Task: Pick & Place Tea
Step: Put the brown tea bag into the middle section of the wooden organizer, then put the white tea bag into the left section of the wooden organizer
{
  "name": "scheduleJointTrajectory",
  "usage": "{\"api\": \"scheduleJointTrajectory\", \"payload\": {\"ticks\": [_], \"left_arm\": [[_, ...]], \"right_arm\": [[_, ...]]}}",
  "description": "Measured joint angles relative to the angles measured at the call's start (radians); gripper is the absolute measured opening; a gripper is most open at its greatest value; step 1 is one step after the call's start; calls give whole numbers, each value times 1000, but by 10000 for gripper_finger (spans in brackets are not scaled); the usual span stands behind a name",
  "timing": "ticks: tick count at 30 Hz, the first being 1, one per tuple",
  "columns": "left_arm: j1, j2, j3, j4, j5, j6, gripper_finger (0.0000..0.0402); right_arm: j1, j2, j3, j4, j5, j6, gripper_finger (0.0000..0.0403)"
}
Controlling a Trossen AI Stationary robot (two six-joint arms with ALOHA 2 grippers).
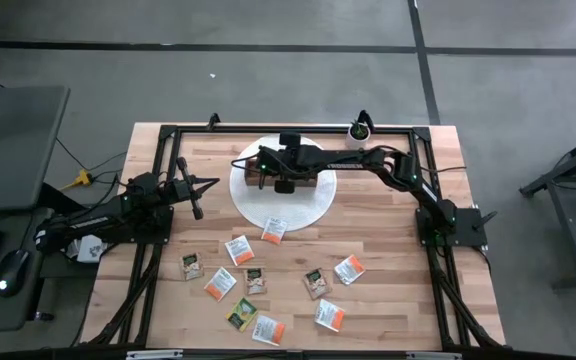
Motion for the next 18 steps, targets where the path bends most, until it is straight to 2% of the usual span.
{"api": "scheduleJointTrajectory", "payload": {"ticks": [18], "left_arm": [[0,0,0,0,0,0,1]], "right_arm": [[2,0,0,2,-44,1,132]]}}
